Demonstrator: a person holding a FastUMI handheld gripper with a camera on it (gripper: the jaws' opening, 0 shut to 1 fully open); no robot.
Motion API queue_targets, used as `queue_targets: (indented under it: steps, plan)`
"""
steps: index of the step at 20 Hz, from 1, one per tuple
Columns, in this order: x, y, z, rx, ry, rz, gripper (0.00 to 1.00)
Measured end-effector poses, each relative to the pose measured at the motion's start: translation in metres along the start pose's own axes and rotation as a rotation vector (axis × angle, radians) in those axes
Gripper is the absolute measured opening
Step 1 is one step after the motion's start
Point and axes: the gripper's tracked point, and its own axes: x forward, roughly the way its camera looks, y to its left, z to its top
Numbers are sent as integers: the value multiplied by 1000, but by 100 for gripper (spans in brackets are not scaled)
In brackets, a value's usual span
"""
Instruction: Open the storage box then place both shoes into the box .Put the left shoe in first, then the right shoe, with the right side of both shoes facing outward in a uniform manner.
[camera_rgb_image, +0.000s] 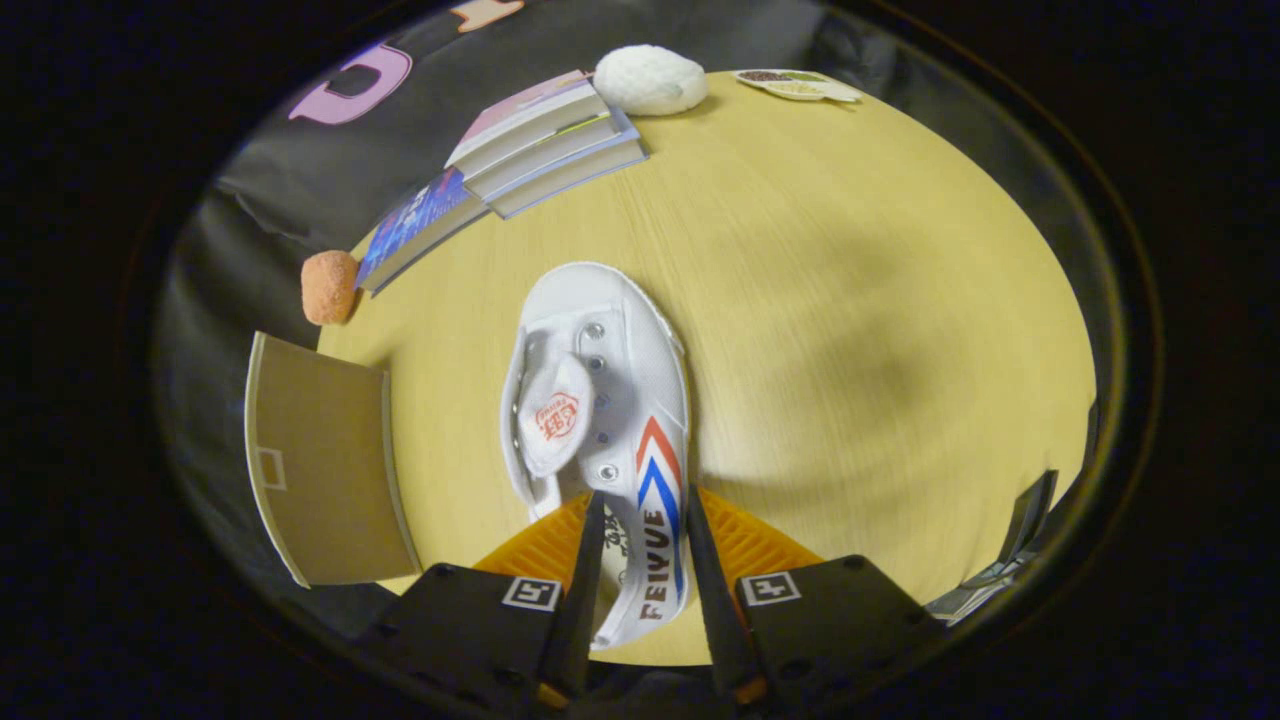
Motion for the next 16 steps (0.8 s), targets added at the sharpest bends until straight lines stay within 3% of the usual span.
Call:
queue_targets:
  steps: [3, 5, 16]
  plan:
    - [-5, -6, 2, 43, -3, -11, 21]
    - [-5, 0, -1, 98, 6, 17, 4]
    - [-36, 53, -2, 368, -12, 256, 3]
